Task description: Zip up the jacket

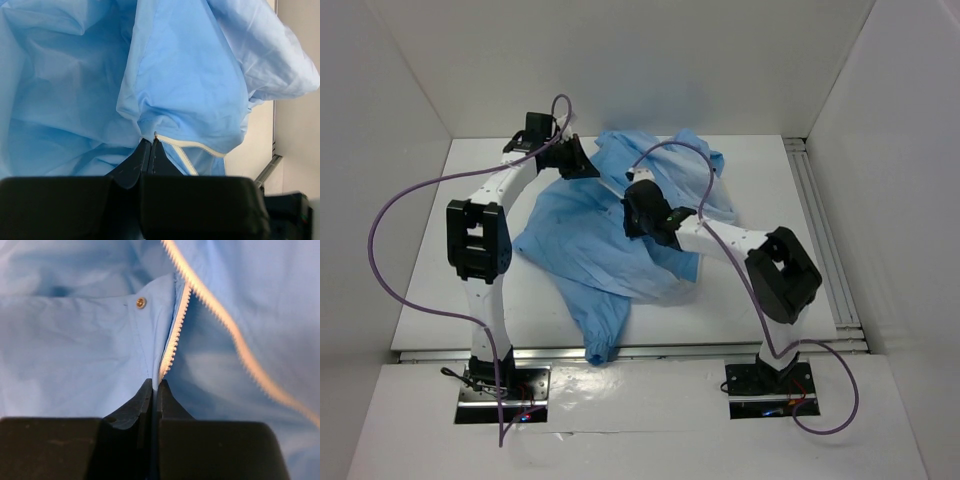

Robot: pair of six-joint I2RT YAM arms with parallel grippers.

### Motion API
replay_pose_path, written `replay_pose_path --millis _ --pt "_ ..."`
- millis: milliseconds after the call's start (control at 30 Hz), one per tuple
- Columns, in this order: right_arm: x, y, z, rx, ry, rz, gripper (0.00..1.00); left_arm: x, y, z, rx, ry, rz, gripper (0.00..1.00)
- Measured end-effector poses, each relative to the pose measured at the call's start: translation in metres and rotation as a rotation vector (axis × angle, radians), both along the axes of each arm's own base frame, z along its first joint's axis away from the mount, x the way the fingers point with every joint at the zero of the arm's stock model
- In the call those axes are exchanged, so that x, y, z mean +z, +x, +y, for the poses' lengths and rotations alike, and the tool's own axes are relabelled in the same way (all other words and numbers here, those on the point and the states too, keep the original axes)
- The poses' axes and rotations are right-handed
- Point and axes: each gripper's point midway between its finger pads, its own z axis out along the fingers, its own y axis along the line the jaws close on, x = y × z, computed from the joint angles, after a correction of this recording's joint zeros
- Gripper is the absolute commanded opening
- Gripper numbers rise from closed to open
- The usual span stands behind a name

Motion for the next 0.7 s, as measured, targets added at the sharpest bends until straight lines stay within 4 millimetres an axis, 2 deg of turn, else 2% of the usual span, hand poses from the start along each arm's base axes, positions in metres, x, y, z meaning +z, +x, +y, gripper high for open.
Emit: replay_pose_path --millis 167,300,333,400,433,467,600,700 --pt "0.011 -0.042 -0.016 0.047 0.011 -0.001 0.0 -0.006 -0.003 0.001 -0.002 0.003 0.017 0.0" --pt "0.014 -0.074 -0.031 0.085 0.01 0.006 0.0 -0.026 -0.018 0.002 -0.005 0.013 0.073 0.0" --pt "0.012 -0.082 -0.034 0.098 0.01 0.013 0.08 -0.031 -0.022 0.003 -0.005 0.016 0.088 0.0" --pt "0.009 -0.099 -0.04 0.122 0.005 0.033 0.42 -0.039 -0.03 0.003 -0.008 0.02 0.118 0.0" --pt "0.005 -0.106 -0.043 0.125 0.001 0.05 0.52 -0.042 -0.033 0.003 -0.011 0.023 0.128 0.0" --pt "0.001 -0.111 -0.046 0.13 -0.009 0.064 0.67 -0.043 -0.035 0.002 -0.016 0.027 0.13 0.0" --pt "-0.016 -0.125 -0.059 0.104 -0.044 0.107 0.7 -0.044 -0.039 -0.007 -0.041 0.034 0.123 0.0" --pt "-0.015 -0.124 -0.068 0.05 -0.034 0.111 0.67 -0.044 -0.042 -0.014 -0.056 0.034 0.122 0.0"
